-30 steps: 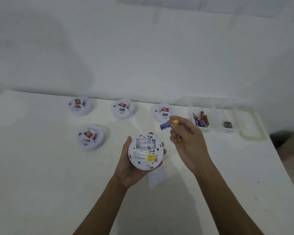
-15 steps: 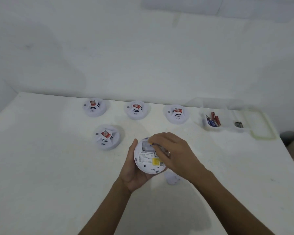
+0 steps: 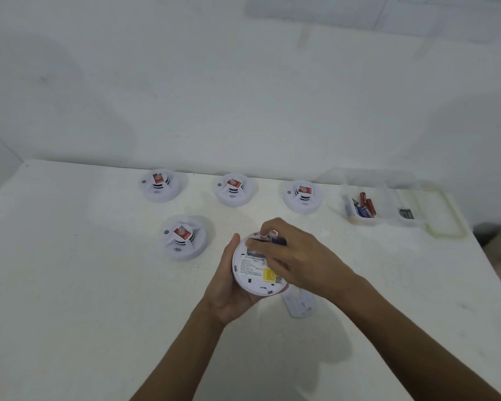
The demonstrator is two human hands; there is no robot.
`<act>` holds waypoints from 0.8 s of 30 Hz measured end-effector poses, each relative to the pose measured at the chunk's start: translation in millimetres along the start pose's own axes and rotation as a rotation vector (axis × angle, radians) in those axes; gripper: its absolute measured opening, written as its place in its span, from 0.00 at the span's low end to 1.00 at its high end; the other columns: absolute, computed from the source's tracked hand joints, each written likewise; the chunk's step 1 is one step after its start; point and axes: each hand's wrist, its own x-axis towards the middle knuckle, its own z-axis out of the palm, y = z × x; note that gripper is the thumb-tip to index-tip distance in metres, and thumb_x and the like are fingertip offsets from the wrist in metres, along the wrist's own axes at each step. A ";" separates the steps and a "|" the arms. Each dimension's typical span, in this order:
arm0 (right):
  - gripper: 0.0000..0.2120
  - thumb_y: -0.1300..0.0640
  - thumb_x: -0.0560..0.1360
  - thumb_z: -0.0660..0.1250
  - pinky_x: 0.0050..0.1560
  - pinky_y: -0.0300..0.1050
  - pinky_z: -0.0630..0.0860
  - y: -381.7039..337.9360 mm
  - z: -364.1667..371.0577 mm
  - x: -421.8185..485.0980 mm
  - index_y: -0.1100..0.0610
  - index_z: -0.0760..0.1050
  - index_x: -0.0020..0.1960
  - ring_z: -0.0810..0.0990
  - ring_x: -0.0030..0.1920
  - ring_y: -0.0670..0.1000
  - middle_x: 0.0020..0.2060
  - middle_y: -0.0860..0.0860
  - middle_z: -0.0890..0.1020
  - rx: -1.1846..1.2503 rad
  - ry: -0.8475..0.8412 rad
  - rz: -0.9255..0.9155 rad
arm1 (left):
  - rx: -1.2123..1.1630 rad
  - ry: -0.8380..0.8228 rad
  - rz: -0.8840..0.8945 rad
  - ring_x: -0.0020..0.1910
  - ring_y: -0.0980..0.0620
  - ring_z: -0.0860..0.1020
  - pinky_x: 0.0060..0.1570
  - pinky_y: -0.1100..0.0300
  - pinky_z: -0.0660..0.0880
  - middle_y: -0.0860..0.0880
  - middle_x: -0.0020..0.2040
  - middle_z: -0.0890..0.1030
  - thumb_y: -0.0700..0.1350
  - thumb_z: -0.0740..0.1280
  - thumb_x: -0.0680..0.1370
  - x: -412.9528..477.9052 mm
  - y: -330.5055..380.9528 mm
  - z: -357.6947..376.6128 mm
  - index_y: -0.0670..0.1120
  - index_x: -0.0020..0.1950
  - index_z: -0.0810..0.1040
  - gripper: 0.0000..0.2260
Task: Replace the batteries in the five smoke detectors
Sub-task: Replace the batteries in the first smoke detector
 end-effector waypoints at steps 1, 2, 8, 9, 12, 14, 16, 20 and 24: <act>0.20 0.59 0.66 0.77 0.39 0.31 0.69 0.6 -0.3 1.0 0.55 0.80 0.58 0.80 0.38 0.51 0.51 0.56 0.79 0.001 -0.007 0.000 | 0.007 0.002 -0.002 0.54 0.40 0.80 0.53 0.45 0.77 0.39 0.59 0.80 0.60 0.75 0.65 0.7 0.9 0.0 0.46 0.60 0.80 0.28; 0.20 0.59 0.66 0.77 0.39 0.31 0.70 1.6 0.3 1.5 0.56 0.80 0.57 0.80 0.37 0.51 0.50 0.56 0.79 0.003 -0.012 -0.002 | 0.012 0.008 -0.005 0.54 0.40 0.80 0.54 0.45 0.77 0.39 0.59 0.79 0.61 0.74 0.65 1.4 1.9 -0.8 0.46 0.60 0.80 0.28; 0.16 0.54 0.74 0.62 0.36 0.33 0.75 1.0 -0.2 0.9 0.53 0.78 0.60 0.77 0.40 0.49 0.50 0.55 0.75 0.037 -0.011 0.043 | -0.014 -0.010 0.014 0.54 0.40 0.80 0.52 0.45 0.78 0.40 0.59 0.80 0.60 0.75 0.65 4.9 5.5 -2.2 0.46 0.60 0.80 0.28; 0.16 0.55 0.74 0.63 0.36 0.32 0.73 0.4 0.9 0.8 0.53 0.77 0.61 0.76 0.41 0.49 0.49 0.55 0.74 0.040 -0.004 0.056 | -0.016 -0.015 0.024 0.54 0.41 0.80 0.52 0.45 0.78 0.40 0.58 0.80 0.60 0.75 0.65 5.5 6.9 -1.7 0.46 0.59 0.81 0.27; 0.22 0.60 0.71 0.66 0.41 0.34 0.71 -3.3 3.7 1.9 0.55 0.71 0.65 0.75 0.46 0.50 0.49 0.56 0.76 0.059 0.052 0.100 | -0.021 -0.021 0.052 0.55 0.41 0.80 0.54 0.45 0.77 0.41 0.59 0.80 0.60 0.74 0.66 8.0 12.1 -0.6 0.47 0.59 0.81 0.26; 0.21 0.61 0.74 0.62 0.47 0.38 0.76 -8.1 0.6 1.8 0.57 0.69 0.67 0.77 0.51 0.50 0.54 0.56 0.78 0.227 0.110 0.208 | -0.022 -0.027 0.070 0.55 0.42 0.80 0.52 0.45 0.77 0.41 0.58 0.81 0.61 0.72 0.67 8.9 14.3 -0.5 0.48 0.58 0.81 0.25; 0.18 0.58 0.78 0.62 0.54 0.36 0.77 -9.6 -2.5 -1.5 0.57 0.69 0.67 0.77 0.56 0.47 0.60 0.52 0.78 0.385 0.161 0.326 | -0.042 -0.032 0.064 0.55 0.42 0.80 0.51 0.45 0.78 0.41 0.58 0.81 0.60 0.69 0.68 9.4 13.3 -1.7 0.47 0.58 0.82 0.24; 0.12 0.53 0.76 0.65 0.52 0.29 0.76 -6.4 -1.1 -6.7 0.59 0.78 0.55 0.78 0.53 0.42 0.54 0.51 0.82 0.379 0.338 0.347 | -0.067 -0.048 0.057 0.59 0.40 0.77 0.55 0.42 0.75 0.40 0.63 0.77 0.60 0.70 0.69 12.4 9.2 -3.7 0.46 0.63 0.78 0.27; 0.14 0.53 0.76 0.63 0.49 0.24 0.72 -5.8 10.3 -12.2 0.60 0.81 0.53 0.75 0.50 0.37 0.47 0.53 0.80 0.368 0.451 0.397 | -0.075 -0.066 0.037 0.66 0.37 0.70 0.58 0.39 0.72 0.39 0.68 0.72 0.61 0.72 0.68 16.8 7.0 -6.2 0.47 0.66 0.75 0.31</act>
